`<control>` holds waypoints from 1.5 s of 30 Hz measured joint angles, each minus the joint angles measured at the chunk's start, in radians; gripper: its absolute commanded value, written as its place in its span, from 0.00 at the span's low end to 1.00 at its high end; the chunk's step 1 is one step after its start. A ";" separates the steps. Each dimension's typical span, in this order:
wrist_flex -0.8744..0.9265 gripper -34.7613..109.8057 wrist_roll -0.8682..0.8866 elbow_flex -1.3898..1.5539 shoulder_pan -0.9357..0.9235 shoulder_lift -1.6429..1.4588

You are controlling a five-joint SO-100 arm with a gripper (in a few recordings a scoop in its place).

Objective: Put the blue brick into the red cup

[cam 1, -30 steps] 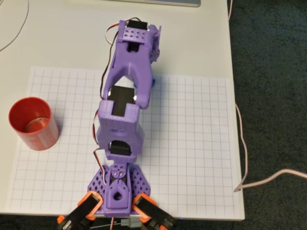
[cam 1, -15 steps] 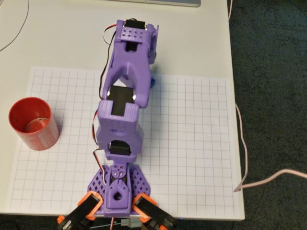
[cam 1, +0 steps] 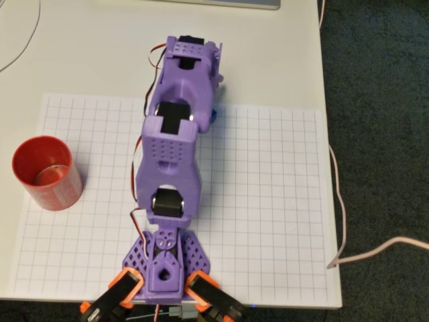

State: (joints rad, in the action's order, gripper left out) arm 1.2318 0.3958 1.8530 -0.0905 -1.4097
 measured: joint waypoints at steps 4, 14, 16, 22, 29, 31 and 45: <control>-0.018 0.24 -0.020 -0.002 -0.011 0.002; -0.061 0.24 -0.011 -0.011 -0.066 0.002; -0.063 0.24 -0.011 -0.011 -0.067 0.002; -0.094 0.24 0.026 -0.011 -0.121 -0.031; -0.044 0.24 -0.152 -0.144 -0.164 -0.268; -0.012 0.24 -0.219 -0.218 -0.104 -0.324; 0.411 0.24 -0.304 -0.595 0.699 -0.383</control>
State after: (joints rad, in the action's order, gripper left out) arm 1.6429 0.0920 1.2579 0.6090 -1.7932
